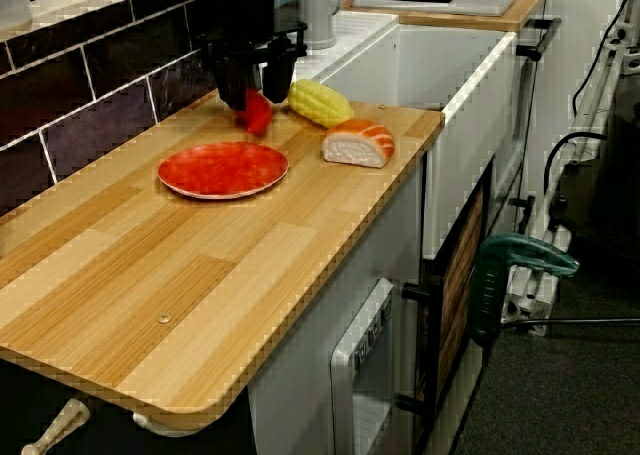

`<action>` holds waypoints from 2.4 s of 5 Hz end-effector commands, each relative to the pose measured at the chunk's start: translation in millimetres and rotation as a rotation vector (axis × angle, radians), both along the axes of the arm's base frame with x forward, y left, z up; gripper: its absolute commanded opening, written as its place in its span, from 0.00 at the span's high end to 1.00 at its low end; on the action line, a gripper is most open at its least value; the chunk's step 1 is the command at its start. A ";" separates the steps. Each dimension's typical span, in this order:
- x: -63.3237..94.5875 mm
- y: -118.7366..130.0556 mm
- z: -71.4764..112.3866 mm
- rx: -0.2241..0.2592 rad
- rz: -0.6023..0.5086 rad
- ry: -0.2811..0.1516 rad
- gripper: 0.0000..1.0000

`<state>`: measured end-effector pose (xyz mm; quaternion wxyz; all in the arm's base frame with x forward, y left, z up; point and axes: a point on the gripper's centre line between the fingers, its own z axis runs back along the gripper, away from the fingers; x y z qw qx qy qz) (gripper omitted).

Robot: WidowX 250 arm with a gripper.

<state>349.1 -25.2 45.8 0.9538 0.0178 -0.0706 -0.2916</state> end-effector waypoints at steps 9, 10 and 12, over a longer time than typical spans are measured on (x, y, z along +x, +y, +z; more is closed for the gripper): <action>-112.7 70.0 74.1 -0.064 0.408 -0.054 0.00; -123.5 62.8 66.4 -0.076 0.552 -0.075 0.00; -132.2 41.2 45.9 -0.057 0.550 -0.043 0.00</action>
